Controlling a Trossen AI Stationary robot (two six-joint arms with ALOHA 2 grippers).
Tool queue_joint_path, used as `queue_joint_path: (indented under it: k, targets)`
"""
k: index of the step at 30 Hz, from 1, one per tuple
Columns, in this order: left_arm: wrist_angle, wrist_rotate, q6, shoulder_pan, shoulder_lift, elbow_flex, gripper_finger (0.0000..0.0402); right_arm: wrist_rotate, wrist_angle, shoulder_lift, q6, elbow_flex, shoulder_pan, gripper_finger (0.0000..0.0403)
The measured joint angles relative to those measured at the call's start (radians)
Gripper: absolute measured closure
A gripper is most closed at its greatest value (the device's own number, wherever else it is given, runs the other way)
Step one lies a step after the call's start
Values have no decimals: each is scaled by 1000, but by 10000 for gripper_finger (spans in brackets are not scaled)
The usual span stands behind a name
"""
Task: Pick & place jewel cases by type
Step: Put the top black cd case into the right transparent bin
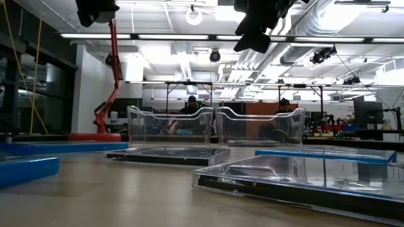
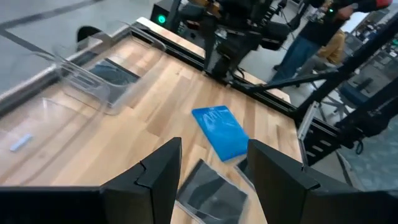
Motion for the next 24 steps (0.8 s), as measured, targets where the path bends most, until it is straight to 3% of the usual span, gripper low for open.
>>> queue_joint_path:
  k: [5,13,24]
  targets:
    - [42,-153,-75,-201,27,0,220,3,-7,0,-13,0,-1,206]
    - [114,-528,-228,-601,134,0,220,-2,-17,0,-32,0,-1,206]
    - [112,-966,-655,-972,376,-1,220,-43,-19,0,-73,0,-1,206]
